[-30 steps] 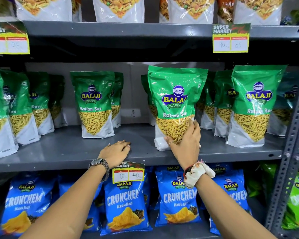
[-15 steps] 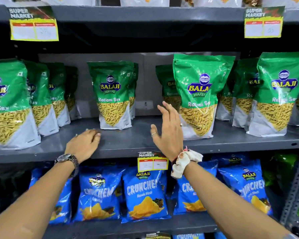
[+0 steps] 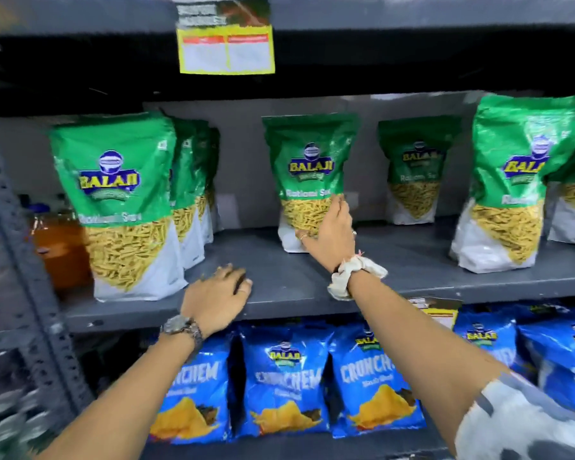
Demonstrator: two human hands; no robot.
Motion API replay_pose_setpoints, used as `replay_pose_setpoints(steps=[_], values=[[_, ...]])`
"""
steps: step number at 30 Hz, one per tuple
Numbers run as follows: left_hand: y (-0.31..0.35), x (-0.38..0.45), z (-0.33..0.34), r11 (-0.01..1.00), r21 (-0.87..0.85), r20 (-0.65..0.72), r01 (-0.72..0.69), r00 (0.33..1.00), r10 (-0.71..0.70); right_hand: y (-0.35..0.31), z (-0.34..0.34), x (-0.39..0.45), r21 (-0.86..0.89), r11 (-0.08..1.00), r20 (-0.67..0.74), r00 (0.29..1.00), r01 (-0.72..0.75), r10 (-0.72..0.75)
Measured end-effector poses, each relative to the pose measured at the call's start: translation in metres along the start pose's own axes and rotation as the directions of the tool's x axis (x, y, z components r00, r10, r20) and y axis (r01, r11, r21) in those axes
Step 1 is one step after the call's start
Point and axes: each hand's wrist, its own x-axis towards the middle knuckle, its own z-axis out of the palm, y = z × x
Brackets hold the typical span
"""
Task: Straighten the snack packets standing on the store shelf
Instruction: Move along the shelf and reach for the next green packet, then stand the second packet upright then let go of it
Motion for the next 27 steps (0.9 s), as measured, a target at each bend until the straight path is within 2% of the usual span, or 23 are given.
replay_pose_setpoints(steps=[4,9,18,27], values=[[0.003,-0.001,0.001,0.999,0.016,-0.059,-0.031,0.998,0.032,-0.008,0.023,0.015,0.049,0.981,0.032,0.982,-0.185,0.184],[0.001,0.002,0.007,1.000,0.015,-0.060,-0.026,0.998,0.027,-0.016,0.034,0.024,0.026,0.959,-0.049,0.958,-0.283,0.284],[-0.001,0.003,0.010,1.000,-0.001,-0.038,-0.023,0.999,0.023,-0.011,0.035,0.024,0.127,0.952,-0.095,0.952,-0.277,0.290],[-0.001,0.003,0.011,1.000,0.001,-0.031,-0.010,0.999,0.010,-0.011,0.002,-0.010,0.209,0.954,-0.082,0.968,-0.215,0.236]])
